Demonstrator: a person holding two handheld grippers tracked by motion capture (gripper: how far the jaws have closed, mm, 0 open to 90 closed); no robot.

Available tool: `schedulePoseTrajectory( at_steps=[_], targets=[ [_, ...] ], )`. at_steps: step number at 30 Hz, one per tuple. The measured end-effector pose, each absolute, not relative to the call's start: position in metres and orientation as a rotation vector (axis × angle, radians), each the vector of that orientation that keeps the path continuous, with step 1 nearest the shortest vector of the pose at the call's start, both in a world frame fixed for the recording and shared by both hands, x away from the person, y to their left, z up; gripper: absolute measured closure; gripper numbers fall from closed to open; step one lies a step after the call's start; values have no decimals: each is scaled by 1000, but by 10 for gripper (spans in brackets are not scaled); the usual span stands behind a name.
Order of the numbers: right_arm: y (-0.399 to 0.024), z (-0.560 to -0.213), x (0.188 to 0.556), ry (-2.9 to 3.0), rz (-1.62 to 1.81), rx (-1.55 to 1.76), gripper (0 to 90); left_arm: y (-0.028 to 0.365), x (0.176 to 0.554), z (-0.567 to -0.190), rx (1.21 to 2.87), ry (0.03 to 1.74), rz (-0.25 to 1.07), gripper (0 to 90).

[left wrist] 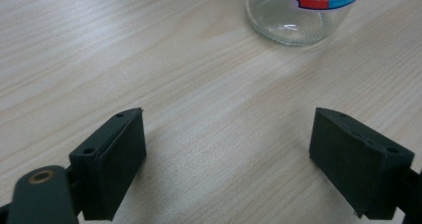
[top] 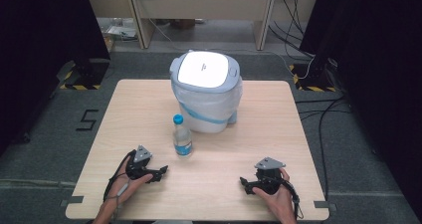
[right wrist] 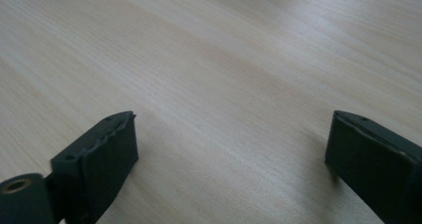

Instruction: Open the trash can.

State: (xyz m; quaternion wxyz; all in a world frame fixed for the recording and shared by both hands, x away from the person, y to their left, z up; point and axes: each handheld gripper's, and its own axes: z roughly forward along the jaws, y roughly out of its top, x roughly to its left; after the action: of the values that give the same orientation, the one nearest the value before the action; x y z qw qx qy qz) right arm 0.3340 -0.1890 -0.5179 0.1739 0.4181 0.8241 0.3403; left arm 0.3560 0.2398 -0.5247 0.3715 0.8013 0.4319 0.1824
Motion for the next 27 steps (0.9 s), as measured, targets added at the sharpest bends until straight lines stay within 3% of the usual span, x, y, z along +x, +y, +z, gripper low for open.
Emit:
schedulePoseTrajectory(
  at_steps=[7, 27],
  targets=[
    [-195, -516, 336, 2295, 1010, 1172, 313, 240, 356, -525, 2054, 1108, 469, 135],
    [-196, -465, 373, 2126, 1163, 1031, 753, 240, 356, -524, 2057, 1108, 466, 135]
  ],
)
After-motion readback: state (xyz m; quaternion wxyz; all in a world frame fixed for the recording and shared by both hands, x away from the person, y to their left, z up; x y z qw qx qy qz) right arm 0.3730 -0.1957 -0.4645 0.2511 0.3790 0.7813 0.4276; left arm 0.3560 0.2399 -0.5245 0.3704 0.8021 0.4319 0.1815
